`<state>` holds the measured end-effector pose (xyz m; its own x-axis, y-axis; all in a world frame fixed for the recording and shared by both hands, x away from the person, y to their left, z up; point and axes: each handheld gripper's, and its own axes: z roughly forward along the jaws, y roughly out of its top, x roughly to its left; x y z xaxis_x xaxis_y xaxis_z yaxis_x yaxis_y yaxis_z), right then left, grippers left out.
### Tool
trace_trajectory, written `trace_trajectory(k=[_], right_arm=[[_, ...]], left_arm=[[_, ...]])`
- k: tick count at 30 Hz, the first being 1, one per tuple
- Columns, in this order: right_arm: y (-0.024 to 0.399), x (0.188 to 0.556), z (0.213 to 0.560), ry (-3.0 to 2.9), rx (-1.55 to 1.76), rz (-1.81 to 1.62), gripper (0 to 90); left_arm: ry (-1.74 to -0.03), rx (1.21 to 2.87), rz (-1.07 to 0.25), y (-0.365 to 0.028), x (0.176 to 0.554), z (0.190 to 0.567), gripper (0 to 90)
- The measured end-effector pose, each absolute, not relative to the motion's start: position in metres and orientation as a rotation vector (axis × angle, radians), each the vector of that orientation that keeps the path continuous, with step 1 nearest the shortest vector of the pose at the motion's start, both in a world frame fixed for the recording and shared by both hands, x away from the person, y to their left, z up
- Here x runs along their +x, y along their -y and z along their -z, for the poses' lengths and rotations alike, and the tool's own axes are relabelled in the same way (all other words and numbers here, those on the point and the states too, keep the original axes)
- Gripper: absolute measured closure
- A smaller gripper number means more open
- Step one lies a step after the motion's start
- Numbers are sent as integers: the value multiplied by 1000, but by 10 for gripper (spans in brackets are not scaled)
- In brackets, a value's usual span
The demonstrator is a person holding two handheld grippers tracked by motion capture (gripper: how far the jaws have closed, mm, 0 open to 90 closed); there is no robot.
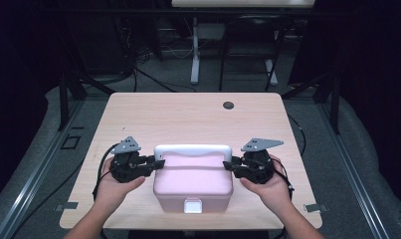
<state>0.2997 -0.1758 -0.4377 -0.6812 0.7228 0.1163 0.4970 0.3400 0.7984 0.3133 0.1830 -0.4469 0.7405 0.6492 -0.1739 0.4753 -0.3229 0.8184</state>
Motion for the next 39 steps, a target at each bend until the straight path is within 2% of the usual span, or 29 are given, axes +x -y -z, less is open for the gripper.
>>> trace_trajectory(k=[20,39], right_arm=[[177,294,435,-2349,1091,-1273,736],[178,297,418,-2316,1100,-1310,737]], left_arm=[[-849,2001,-229,-183,309,441,739],[-852,1980,-243,-183,315,424,735]])
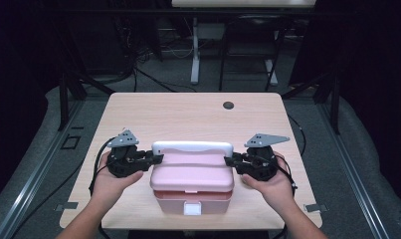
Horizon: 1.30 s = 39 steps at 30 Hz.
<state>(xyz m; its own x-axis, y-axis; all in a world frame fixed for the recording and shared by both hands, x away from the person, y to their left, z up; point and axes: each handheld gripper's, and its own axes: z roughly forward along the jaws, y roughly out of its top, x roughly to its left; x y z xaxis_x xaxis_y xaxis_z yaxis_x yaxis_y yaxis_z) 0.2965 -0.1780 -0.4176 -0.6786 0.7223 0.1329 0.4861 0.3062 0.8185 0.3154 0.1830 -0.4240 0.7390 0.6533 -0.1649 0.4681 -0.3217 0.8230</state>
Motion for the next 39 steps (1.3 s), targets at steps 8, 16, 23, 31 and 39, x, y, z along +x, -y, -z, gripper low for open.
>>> trace_trajectory(k=[8,16,23,31,39], right_arm=[[178,296,419,-2322,1103,-1308,738],[178,297,419,-2326,1107,-1309,738],[178,297,418,-2322,1111,-1312,738],[178,298,416,-2319,1118,-1317,738],[178,298,416,-2318,1119,-1318,738]], left_arm=[[-854,1964,-238,-185,314,426,697],[-846,1969,-254,-199,304,421,686],[-863,1963,-239,-214,294,425,735],[-874,1974,-233,-220,282,437,834],[-886,1966,-221,-226,274,450,897]])
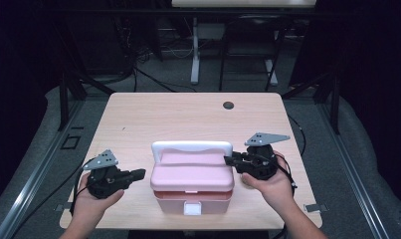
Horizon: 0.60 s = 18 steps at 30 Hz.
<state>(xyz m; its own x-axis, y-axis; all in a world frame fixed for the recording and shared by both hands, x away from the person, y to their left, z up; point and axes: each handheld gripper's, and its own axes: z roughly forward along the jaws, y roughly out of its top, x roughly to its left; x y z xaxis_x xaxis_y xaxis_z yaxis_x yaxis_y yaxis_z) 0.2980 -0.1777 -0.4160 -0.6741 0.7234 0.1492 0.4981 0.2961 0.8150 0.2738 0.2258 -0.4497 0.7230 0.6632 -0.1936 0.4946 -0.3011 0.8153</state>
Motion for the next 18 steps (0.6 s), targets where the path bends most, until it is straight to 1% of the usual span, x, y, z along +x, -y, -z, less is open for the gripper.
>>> trace_trajectory(k=[5,9,18], right_arm=[[178,298,417,-2318,1122,-1320,738],[178,298,418,-2320,1119,-1318,738],[178,298,419,-2320,1124,-1321,737]], left_arm=[[-880,1973,-219,-225,269,457,899],[-873,1990,-185,-219,266,466,900],[-842,2007,-156,-210,262,467,900]])
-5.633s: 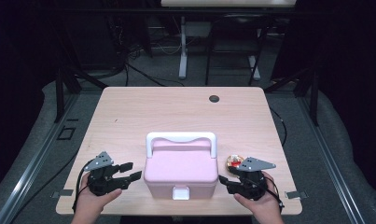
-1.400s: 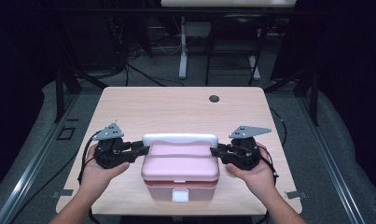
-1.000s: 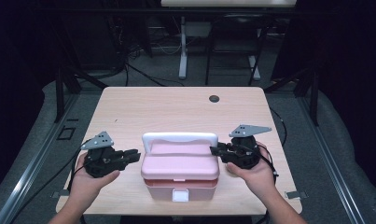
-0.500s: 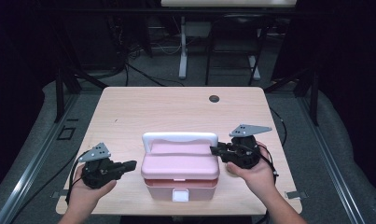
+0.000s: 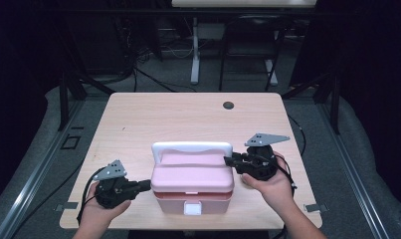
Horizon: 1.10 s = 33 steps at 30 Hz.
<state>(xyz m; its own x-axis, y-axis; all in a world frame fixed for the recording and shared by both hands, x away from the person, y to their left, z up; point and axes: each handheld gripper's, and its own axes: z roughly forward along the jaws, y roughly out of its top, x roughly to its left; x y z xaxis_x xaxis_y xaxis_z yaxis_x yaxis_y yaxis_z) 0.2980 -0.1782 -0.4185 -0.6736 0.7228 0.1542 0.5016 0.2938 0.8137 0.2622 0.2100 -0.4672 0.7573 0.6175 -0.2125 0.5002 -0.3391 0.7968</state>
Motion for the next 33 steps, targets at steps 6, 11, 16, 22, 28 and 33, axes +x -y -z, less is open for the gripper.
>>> trace_trajectory(k=[6,11,16,22,28,33], right_arm=[[178,298,418,-2317,1130,-1322,737],[179,300,418,-2317,1136,-1327,736],[179,301,418,-2315,1145,-1332,735],[179,301,418,-2312,1150,-1338,734],[180,302,417,-2310,1154,-1343,733],[180,302,417,-2309,1154,-1345,733]], left_arm=[[-830,2008,-149,-206,260,467,900],[-814,2011,-139,-203,260,467,900],[-806,2010,-132,-198,260,468,900],[-795,2017,-121,-192,261,469,900],[-779,2032,-117,-188,262,468,900],[-773,2033,-114,-186,263,468,900]])
